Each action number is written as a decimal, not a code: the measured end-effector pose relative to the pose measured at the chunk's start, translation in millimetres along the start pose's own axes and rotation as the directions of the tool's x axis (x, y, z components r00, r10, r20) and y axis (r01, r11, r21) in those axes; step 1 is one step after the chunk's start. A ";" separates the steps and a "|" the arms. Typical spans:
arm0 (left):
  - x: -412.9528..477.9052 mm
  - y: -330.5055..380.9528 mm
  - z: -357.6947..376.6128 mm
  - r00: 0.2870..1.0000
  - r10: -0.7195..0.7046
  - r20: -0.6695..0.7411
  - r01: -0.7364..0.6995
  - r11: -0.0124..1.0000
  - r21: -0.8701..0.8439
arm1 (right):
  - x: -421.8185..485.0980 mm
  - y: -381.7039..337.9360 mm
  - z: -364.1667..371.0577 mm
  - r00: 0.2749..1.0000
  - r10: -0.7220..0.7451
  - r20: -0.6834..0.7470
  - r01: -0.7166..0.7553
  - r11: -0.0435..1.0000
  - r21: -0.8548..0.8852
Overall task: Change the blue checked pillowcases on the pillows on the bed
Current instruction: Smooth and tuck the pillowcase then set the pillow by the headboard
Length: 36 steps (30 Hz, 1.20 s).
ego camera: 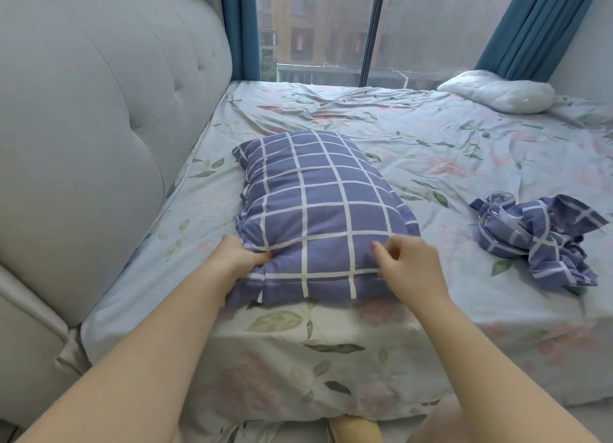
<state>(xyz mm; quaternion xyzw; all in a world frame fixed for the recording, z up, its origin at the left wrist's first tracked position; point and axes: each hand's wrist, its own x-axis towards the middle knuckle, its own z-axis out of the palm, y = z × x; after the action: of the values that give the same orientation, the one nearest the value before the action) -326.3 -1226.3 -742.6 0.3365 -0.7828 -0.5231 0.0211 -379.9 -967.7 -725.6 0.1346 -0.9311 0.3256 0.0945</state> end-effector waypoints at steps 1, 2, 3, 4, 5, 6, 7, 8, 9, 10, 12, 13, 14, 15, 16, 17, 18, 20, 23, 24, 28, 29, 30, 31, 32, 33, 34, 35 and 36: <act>-2.9 1.4 1.8 0.998 0.032 -0.049 -0.026 0.991 0.128 | 6.4 1.5 0.2 0.995 -0.065 -0.080 0.067 0.998 0.014; -7.5 3.7 3.5 0.985 0.129 -0.115 -0.093 0.957 0.275 | 13.6 2.9 2.8 0.988 -0.130 -0.084 0.134 0.990 0.039; -15.3 7.7 5.6 0.943 0.298 -0.151 -0.218 0.891 0.399 | 18.7 2.9 5.6 0.979 -0.202 -0.022 0.203 0.978 0.038; -21.7 11.5 8.4 0.872 0.476 -0.115 -0.373 0.798 0.474 | 22.9 2.9 9.7 0.963 -0.260 0.068 0.260 0.966 0.006; -26.3 15.2 11.4 0.791 0.612 -0.013 -0.531 0.696 0.483 | 26.3 4.6 13.7 0.945 -0.286 0.159 0.296 0.955 -0.036; -28.4 15.8 15.2 0.737 0.667 0.110 -0.638 0.633 0.438 | 28.9 4.3 14.8 0.935 -0.289 0.207 0.310 0.948 -0.076; -30.2 14.7 19.6 0.709 0.668 0.224 -0.693 0.602 0.397 | 31.2 4.1 14.9 0.932 -0.291 0.218 0.320 0.941 -0.113; -29.2 12.1 24.7 0.705 0.642 0.303 -0.705 0.583 0.404 | 33.3 3.9 14.8 0.926 -0.303 0.224 0.338 0.930 -0.141; -25.8 9.2 29.1 0.707 0.620 0.340 -0.702 0.561 0.438 | 35.4 5.6 15.8 0.919 -0.309 0.247 0.353 0.922 -0.161; -21.7 7.0 32.9 0.719 0.594 0.361 -0.689 0.543 0.479 | 37.2 7.6 18.5 0.906 -0.304 0.296 0.366 0.913 -0.182; -12.8 6.0 40.6 0.753 0.519 0.405 -0.656 0.540 0.527 | 41.1 8.8 27.1 0.864 -0.266 0.427 0.383 0.898 -0.217; -8.3 7.3 45.1 0.770 0.473 0.428 -0.637 0.546 0.544 | 44.3 9.0 32.8 0.845 -0.229 0.483 0.375 0.899 -0.229; -2.9 9.0 49.9 0.794 0.424 0.435 -0.608 0.559 0.565 | 48.7 8.8 38.3 0.830 -0.180 0.528 0.350 0.905 -0.240; 2.8 11.4 54.0 0.818 0.387 0.426 -0.575 0.570 0.587 | 53.9 8.2 43.7 0.822 -0.132 0.554 0.316 0.915 -0.252; 8.5 13.5 58.0 0.837 0.362 0.410 -0.547 0.576 0.607 | 59.1 7.7 49.2 0.818 -0.108 0.564 0.299 0.919 -0.257; 12.5 15.9 61.1 0.849 0.354 0.393 -0.529 0.576 0.623 | 64.2 7.1 54.3 0.817 -0.101 0.567 0.295 0.919 -0.262; 15.1 18.1 63.3 0.854 0.354 0.381 -0.520 0.569 0.637 | 68.0 6.4 57.9 0.818 -0.104 0.566 0.298 0.918 -0.263; 17.9 20.2 62.2 0.851 0.367 0.376 -0.525 0.551 0.648 | 71.4 2.5 59.1 0.814 -0.101 0.571 0.313 0.906 -0.285; 9.4 20.4 53.4 0.803 0.390 0.451 -0.594 0.458 0.661 | 61.9 -5.6 44.5 0.789 -0.110 0.605 0.394 0.846 -0.360; 3.4 19.6 51.1 0.792 0.378 0.479 -0.608 0.432 0.665 | 55.8 -6.8 38.4 0.783 -0.106 0.613 0.403 0.836 -0.371; -11.7 16.4 51.4 0.801 0.267 0.535 -0.596 0.437 0.674 | 41.8 -10.0 28.6 0.733 -0.002 0.680 0.384 0.827 -0.412; -9.2 16.0 54.4 0.812 0.251 0.527 -0.580 0.454 0.676 | 46.6 -9.5 32.8 0.724 0.006 0.690 0.380 0.831 -0.407; -4.5 16.5 57.4 0.817 0.260 0.514 -0.574 0.445 0.688 | 55.0 -8.6 39.8 0.724 0.012 0.690 0.371 0.836 -0.404; 2.0 17.7 61.0 0.824 0.270 0.499 -0.567 0.422 0.708 | 63.7 -7.6 47.2 0.726 0.023 0.687 0.363 0.836 -0.412; 12.8 18.8 65.5 0.842 0.260 0.472 -0.539 0.423 0.729 | 70.8 -8.6 54.1 0.732 0.032 0.680 0.355 0.835 -0.421; 22.8 19.6 69.0 0.864 0.246 0.440 -0.503 0.459 0.732 | 75.8 -9.6 60.7 0.737 0.049 0.674 0.341 0.834 -0.434; 30.3 21.4 71.9 0.873 0.234 0.429 -0.487 0.489 0.724 | 78.9 -9.8 66.2 0.744 0.066 0.665 0.322 0.837 -0.443; 36.2 23.9 73.9 0.876 0.211 0.434 -0.478 0.501 0.721 | 80.0 -9.6 70.0 0.754 0.066 0.654 0.312 0.840 -0.444; 39.9 25.8 74.9 0.879 0.207 0.430 -0.472 0.515 0.716 | 78.4 -8.7 71.8 0.763 0.052 0.644 0.314 0.842 -0.439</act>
<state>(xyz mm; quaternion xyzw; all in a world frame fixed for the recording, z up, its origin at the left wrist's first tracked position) -398.9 -1182.2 -767.7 0.0666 -0.9771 -0.1408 -0.1452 -457.7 -1034.4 -755.2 0.2726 -0.9473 -0.0124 -0.1680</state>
